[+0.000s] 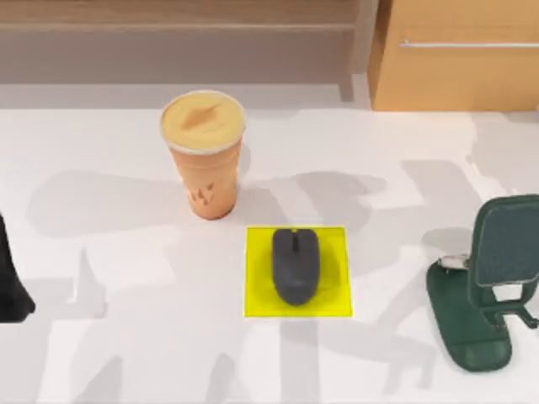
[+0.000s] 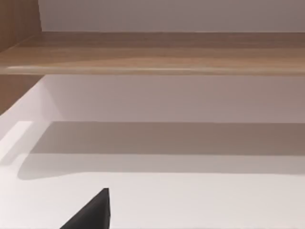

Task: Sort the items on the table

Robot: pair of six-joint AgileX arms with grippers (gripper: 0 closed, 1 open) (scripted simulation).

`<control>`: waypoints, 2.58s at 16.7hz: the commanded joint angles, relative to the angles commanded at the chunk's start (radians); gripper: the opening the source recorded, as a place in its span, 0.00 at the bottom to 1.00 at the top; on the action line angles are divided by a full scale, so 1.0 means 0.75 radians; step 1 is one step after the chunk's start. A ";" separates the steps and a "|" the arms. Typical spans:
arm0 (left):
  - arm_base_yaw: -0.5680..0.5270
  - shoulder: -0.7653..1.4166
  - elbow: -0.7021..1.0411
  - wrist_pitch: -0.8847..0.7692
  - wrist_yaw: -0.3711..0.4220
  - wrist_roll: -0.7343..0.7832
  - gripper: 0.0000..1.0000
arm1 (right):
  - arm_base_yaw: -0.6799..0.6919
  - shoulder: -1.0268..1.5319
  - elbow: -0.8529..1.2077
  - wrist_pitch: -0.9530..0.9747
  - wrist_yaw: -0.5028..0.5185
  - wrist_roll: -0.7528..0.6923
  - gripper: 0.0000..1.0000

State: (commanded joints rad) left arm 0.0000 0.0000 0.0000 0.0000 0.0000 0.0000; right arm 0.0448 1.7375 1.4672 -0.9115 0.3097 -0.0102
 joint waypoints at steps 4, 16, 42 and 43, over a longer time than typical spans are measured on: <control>0.000 0.000 0.000 0.000 0.000 0.000 1.00 | 0.348 -0.371 -0.164 0.071 0.263 0.219 0.00; 0.000 0.000 0.000 0.000 0.000 0.000 1.00 | 1.120 -1.250 -0.945 0.342 0.613 0.623 0.00; 0.000 0.000 0.000 0.000 0.000 0.000 1.00 | 1.023 -1.362 -1.306 0.745 0.409 0.499 0.00; 0.000 0.000 0.000 0.000 0.000 0.000 1.00 | 1.006 -1.332 -1.316 0.790 0.403 0.486 0.00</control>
State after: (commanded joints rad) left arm 0.0000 0.0000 0.0000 0.0000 0.0000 0.0000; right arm 0.7990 0.7386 0.4799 -0.3190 0.6118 0.3546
